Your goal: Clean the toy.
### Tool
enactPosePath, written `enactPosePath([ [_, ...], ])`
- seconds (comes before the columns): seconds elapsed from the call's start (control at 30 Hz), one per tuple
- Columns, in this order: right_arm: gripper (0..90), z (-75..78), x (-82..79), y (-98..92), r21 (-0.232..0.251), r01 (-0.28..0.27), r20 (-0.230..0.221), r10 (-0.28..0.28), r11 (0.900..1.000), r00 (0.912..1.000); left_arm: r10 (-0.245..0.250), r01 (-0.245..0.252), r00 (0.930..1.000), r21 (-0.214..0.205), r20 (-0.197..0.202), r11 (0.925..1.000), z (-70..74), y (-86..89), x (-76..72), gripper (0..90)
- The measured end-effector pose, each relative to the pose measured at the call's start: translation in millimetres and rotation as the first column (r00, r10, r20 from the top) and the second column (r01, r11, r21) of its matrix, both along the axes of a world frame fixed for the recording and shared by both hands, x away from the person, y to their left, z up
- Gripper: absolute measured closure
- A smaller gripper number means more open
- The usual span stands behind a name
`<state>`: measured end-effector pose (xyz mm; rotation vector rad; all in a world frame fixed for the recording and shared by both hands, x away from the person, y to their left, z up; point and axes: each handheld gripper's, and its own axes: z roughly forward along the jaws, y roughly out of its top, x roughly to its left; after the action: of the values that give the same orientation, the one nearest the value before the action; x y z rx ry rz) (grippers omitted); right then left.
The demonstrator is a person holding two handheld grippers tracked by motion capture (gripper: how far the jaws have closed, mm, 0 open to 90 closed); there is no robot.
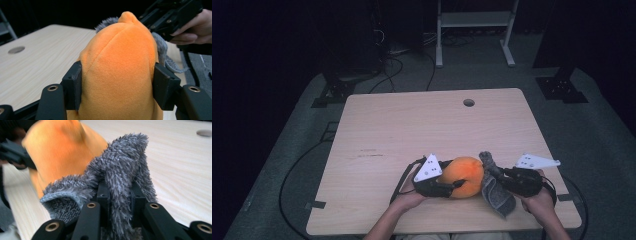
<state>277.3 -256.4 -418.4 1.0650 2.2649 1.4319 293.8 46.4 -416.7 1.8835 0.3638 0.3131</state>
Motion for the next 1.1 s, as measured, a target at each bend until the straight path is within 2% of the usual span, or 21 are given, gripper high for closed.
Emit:
enactPosePath([
  [0.07,74.3,4.7,-1.9,0.3,0.008,0.008,0.018,-0.008,0.9999,0.9998,0.016,-0.016,0.9998,0.021,0.011,0.9997,0.0,-0.4,0.7,36.2],
  [0.2,74.4,33.2,-14.9,10.7,0.096,-0.031,0.127,0.019,0.9949,0.9917,0.034,-0.035,0.9993,0.095,0.013,0.9948,-4.3,-7.6,-0.9,36.3],
  [0.27,74.3,38.2,-18.9,21.1,0.071,-0.058,0.158,0.047,0.9958,0.9863,0.02,-0.021,0.9998,0.122,0.007,0.9923,-8.5,-12.3,-2.1,36.2],
  [0.3,74.2,37.5,-19.3,27.2,0.039,-0.064,0.165,0.057,0.9972,0.9847,0.015,-0.015,0.9999,0.13,-0.002,0.9914,-10.8,-14.3,-2.4,36.2],
  [0.4,74.1,21.2,-11.5,33.0,-0.035,-0.035,0.144,0.04,0.9988,0.9888,0.013,-0.01,0.9997,0.128,-0.023,0.9918,-16.8,-15.6,-1.0,34.9],
  [0.47,74.2,11.5,-5.0,23.3,-0.025,-0.009,0.103,0.012,0.9996,0.9946,0.017,-0.014,0.9994,0.111,-0.031,0.9937,-20.0,-14.4,0.0,33.1],
  [0.5,74.3,9.1,-4.7,18.7,-0.055,0.021,0.092,-0.016,0.9983,0.9956,0.019,-0.016,0.9995,0.109,-0.027,0.9939,-21.0,-14.5,-0.1,33.0],
  [0.53,74.4,8.7,-5.1,16.6,-0.074,0.034,0.096,-0.026,0.9967,0.995,0.02,-0.017,0.9996,0.112,-0.022,0.9935,-21.7,-15.1,-0.6,32.9],
  [0.57,74.4,10.2,-7.6,14.9,-0.063,0.041,0.095,-0.035,0.9972,0.9949,0.021,-0.019,0.9997,0.115,-0.016,0.9932,-22.0,-16.0,-1.0,32.7],
  [0.63,74.4,19.6,-15.3,17.3,-0.029,0.013,0.128,-0.009,0.9995,0.9918,0.025,-0.023,0.9996,0.106,-0.016,0.9941,-23.2,-18.7,-1.4,32.2],
  [0.73,74.2,28.1,-18.0,29.5,-0.038,-0.022,0.163,0.028,0.999,0.9862,0.001,0.0,1.0,0.102,-0.007,0.9948,-25.3,-21.3,-4.0,30.7],
  [0.8,74.3,21.2,-13.3,34.3,-0.077,-0.027,0.155,0.039,0.9967,0.9872,-0.03,0.031,0.9995,0.113,-0.011,0.9931,-23.6,-18.8,-3.3,26.1],
  [0.83,74.3,17.7,-11.6,33.6,-0.076,-0.031,0.139,0.041,0.9966,0.9894,-0.045,0.047,0.9988,0.107,-0.019,0.9932,-21.6,-16.2,-1.3,21.7],
  [0.87,74.3,16.3,-11.4,31.7,-0.076,-0.033,0.127,0.043,0.9965,0.991,-0.057,0.059,0.9978,0.083,-0.035,0.9948,-18.5,-12.1,2.1,18.5],
  [0.9,74.3,16.3,-12.5,28.8,-0.077,-0.045,0.118,0.054,0.996,0.9915,-0.06,0.063,0.9971,0.073,-0.046,0.9953,-17.1,-10.3,3.9,14.2],
  [0.97,74.3,15.8,-15.7,25.8,-0.084,-0.05,0.113,0.06,0.9952,0.9918,-0.043,0.048,0.9975,0.081,-0.055,0.9955,-17.9,-8.6,8.0,7.9],
  [1.03,74.3,13.1,-16.1,22.8,-0.079,-0.066,0.102,0.074,0.9947,0.9921,-0.045,0.054,0.9935,0.09,-0.105,0.9944,-24.8,-10.8,11.5,4.4],
  [1.1,74.2,11.1,-14.6,20.8,-0.075,-0.063,0.092,0.07,0.9952,0.9933,-0.051,0.059,0.9947,0.096,-0.09,0.9936,-28.9,-12.6,9.3,4.9],
])
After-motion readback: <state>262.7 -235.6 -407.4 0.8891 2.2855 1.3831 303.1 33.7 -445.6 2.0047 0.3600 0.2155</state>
